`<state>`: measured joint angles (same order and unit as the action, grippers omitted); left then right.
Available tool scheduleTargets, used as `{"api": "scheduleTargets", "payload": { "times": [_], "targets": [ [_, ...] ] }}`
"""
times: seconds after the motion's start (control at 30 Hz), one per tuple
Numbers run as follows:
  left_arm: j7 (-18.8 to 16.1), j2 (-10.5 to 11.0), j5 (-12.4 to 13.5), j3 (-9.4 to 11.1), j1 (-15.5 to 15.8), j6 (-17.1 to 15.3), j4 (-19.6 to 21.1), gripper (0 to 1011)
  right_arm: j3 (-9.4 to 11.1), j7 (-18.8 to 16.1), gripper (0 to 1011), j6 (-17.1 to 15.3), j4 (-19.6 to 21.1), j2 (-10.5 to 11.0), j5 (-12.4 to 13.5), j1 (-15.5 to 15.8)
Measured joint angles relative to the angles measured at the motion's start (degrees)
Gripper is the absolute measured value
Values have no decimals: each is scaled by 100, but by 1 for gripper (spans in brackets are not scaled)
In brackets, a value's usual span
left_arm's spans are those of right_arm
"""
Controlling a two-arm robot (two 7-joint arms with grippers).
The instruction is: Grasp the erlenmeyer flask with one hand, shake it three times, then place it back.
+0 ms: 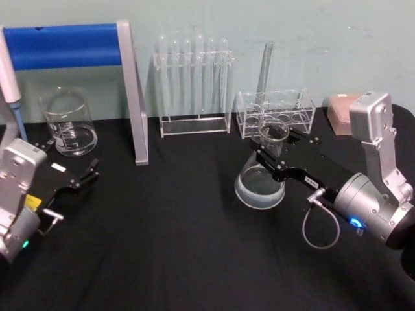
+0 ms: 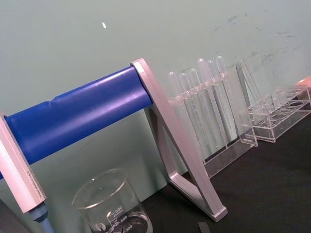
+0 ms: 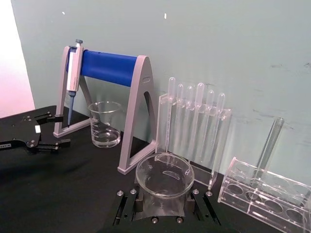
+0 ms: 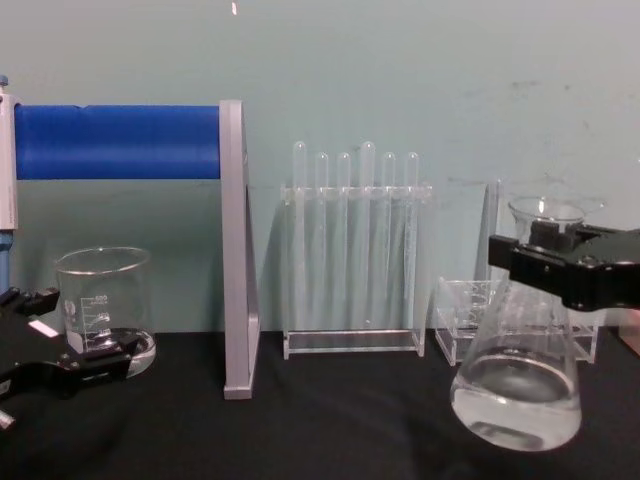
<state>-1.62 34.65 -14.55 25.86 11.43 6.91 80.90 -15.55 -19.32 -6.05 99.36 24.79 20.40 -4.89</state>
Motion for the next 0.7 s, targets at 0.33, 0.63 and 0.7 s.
{"api": "scheduleTargets", "payload": {
  "times": [0.33,0.63,0.7],
  "targets": [
    [0,0,0,0,0,0,0,1001,7,43,449,-6,19,-8,1,18],
    [0,0,0,0,0,0,0,1001,-22,43,449,-17,47,-3,-14,49],
    [0,0,0,0,0,0,0,1001,-45,30,449,-21,60,-2,-19,59]
  ]
}}
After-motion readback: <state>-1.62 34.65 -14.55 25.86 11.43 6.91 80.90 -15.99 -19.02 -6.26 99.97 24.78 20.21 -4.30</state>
